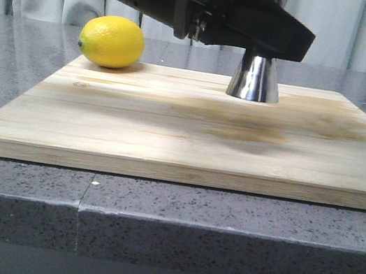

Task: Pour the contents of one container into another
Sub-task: 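Tilt the beaker with the right gripper, pouring liquid into the jigger cup, then lower the beaker back onto the board with the right gripper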

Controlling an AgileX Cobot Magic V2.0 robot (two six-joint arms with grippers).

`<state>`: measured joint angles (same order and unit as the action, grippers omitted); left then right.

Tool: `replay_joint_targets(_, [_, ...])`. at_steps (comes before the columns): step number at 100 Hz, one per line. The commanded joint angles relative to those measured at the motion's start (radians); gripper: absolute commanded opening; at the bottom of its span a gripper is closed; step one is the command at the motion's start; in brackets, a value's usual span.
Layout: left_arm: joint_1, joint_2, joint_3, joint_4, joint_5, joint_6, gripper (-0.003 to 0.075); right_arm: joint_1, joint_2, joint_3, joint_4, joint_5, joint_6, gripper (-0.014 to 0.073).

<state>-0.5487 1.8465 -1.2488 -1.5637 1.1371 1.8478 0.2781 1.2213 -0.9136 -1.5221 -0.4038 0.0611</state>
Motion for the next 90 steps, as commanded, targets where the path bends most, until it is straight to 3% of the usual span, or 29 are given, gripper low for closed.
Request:
replay_joint_targets(1, [-0.007,-0.049,-0.03,-0.069,0.056,-0.002,-0.0019,0.0,-0.031,-0.038,0.023,0.0,-0.014,0.0237])
replay_joint_targets(90, [-0.007,-0.049,-0.03,-0.069,0.056,-0.001,-0.0019,0.0,-0.031,-0.038,0.021,-0.002,-0.04,0.0237])
